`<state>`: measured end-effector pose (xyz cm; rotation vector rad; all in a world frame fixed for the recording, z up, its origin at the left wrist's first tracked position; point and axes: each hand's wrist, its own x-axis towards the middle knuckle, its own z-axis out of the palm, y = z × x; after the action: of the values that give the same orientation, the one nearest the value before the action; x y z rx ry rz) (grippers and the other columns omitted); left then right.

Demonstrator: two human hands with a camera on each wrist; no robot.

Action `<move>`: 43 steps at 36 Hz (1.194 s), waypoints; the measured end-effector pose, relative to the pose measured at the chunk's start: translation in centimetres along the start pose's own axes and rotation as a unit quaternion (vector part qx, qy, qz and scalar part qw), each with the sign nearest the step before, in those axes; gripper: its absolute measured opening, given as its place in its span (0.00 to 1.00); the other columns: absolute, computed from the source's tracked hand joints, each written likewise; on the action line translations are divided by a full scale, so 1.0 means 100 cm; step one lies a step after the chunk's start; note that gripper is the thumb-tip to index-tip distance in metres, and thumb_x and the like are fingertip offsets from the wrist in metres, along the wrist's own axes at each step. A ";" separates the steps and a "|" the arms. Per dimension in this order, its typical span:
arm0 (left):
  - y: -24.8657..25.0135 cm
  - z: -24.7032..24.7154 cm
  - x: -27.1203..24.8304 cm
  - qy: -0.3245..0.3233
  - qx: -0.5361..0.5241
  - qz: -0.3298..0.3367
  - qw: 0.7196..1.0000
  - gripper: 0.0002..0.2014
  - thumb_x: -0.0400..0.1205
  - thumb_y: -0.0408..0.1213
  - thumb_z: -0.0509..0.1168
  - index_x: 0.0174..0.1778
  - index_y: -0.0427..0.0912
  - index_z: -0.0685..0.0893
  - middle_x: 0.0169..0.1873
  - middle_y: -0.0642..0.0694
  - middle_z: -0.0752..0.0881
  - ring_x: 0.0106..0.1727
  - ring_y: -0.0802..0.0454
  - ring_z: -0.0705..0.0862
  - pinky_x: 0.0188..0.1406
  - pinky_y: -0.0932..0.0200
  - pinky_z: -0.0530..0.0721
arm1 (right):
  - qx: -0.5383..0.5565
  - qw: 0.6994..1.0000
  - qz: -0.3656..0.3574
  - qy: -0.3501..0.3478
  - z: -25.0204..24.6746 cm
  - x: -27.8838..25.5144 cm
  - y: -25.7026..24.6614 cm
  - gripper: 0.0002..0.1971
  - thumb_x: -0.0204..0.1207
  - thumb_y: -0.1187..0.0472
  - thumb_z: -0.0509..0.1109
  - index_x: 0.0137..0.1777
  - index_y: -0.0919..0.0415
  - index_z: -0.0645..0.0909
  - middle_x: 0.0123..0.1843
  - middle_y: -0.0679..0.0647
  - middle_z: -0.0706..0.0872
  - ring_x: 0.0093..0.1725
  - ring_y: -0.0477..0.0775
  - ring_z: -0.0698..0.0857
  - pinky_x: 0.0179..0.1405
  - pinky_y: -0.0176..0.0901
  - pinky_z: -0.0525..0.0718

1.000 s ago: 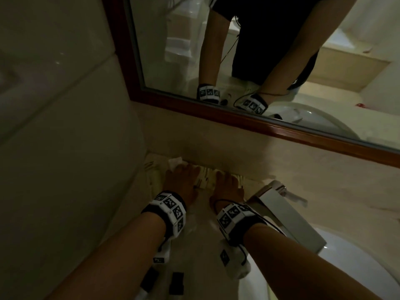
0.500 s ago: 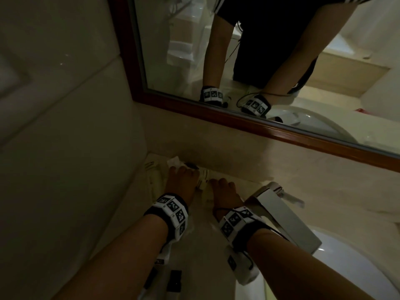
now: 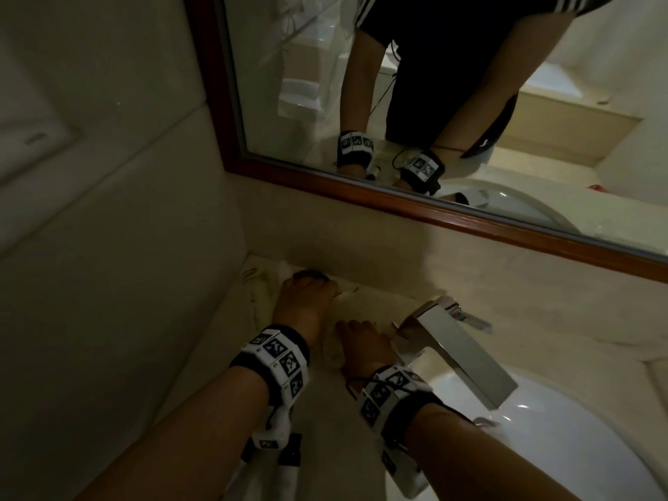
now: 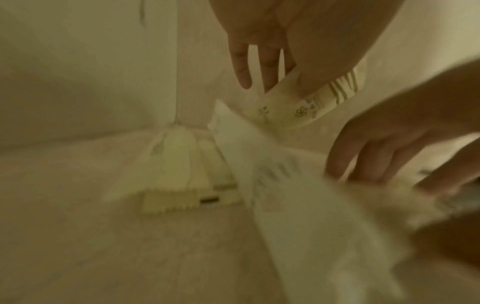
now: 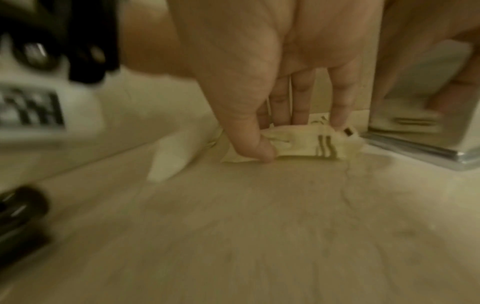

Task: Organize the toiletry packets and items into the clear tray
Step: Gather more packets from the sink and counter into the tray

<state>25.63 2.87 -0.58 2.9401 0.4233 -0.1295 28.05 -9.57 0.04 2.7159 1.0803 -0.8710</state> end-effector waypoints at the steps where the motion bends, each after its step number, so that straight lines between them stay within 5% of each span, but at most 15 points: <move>1: 0.001 -0.003 -0.004 0.015 -0.008 0.001 1.000 0.15 0.85 0.38 0.56 0.67 0.45 0.76 0.68 0.45 0.78 0.71 0.46 0.74 0.72 0.52 0.66 | -0.004 1.000 -0.003 -0.004 0.001 -0.001 0.002 0.34 0.75 0.62 0.68 0.80 0.57 0.58 0.75 0.61 0.67 0.74 0.64 0.67 0.66 0.59 0.73; 5: 0.004 -0.017 -0.025 0.071 0.001 0.001 0.998 0.15 0.83 0.34 0.57 0.65 0.47 0.78 0.63 0.46 0.83 0.60 0.45 0.82 0.61 0.53 0.76 | -0.004 0.999 -0.018 -0.040 0.006 -0.012 -0.001 0.39 0.74 0.62 0.69 0.81 0.54 0.53 0.78 0.60 0.62 0.76 0.64 0.63 0.71 0.61 0.69; 12: 0.010 -0.019 -0.082 0.050 0.029 -0.015 0.998 0.16 0.84 0.31 0.53 0.67 0.46 0.76 0.62 0.45 0.82 0.63 0.44 0.81 0.62 0.51 0.71 | -0.011 0.998 -0.047 -0.036 0.022 -0.043 0.002 0.39 0.75 0.63 0.67 0.82 0.51 0.51 0.78 0.61 0.60 0.76 0.66 0.62 0.70 0.64 0.68; 22: 0.055 -0.017 -0.157 0.017 0.070 -0.053 0.996 0.18 0.86 0.35 0.50 0.71 0.49 0.73 0.65 0.48 0.80 0.62 0.46 0.80 0.63 0.52 0.71 | 0.022 0.999 -0.034 -0.007 0.048 -0.107 0.029 0.31 0.77 0.66 0.62 0.77 0.52 0.56 0.70 0.61 0.74 0.70 0.63 0.72 0.65 0.60 0.73; 29: 0.132 -0.012 -0.196 -0.016 0.077 -0.062 0.995 0.18 0.86 0.34 0.51 0.71 0.47 0.73 0.63 0.45 0.80 0.61 0.44 0.80 0.62 0.51 0.71 | 0.010 0.998 -0.005 0.057 0.058 -0.182 0.095 0.21 0.77 0.63 0.59 0.70 0.56 0.68 0.66 0.59 0.79 0.66 0.61 0.76 0.63 0.51 0.75; 33: 0.184 -0.019 -0.212 0.037 0.064 -0.050 0.996 0.13 0.79 0.37 0.66 0.60 0.48 0.81 0.50 0.47 0.85 0.48 0.46 0.86 0.48 0.53 0.80 | 0.019 0.995 0.003 0.097 0.063 -0.223 0.138 0.15 0.78 0.59 0.58 0.64 0.58 0.74 0.64 0.58 0.80 0.65 0.60 0.77 0.61 0.50 0.77; 37: 0.245 -0.007 -0.229 0.010 0.070 -0.020 0.997 0.16 0.85 0.34 0.52 0.68 0.47 0.73 0.60 0.45 0.80 0.59 0.43 0.81 0.57 0.51 0.75 | 0.021 0.993 -0.001 0.120 0.074 -0.267 0.189 0.17 0.76 0.65 0.59 0.65 0.56 0.76 0.64 0.57 0.79 0.65 0.60 0.76 0.62 0.50 0.76; 43: 0.322 0.000 -0.242 -0.002 0.090 0.018 0.996 0.17 0.85 0.33 0.52 0.70 0.47 0.71 0.62 0.45 0.79 0.62 0.42 0.80 0.59 0.50 0.75 | 0.023 0.988 0.014 0.155 0.087 -0.321 0.248 0.19 0.76 0.68 0.60 0.65 0.54 0.77 0.62 0.55 0.80 0.65 0.61 0.76 0.62 0.52 0.76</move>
<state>11.70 -34.22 7.04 3.1210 0.3756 -0.1764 21.37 -49.88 7.17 2.9663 1.0772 -0.4831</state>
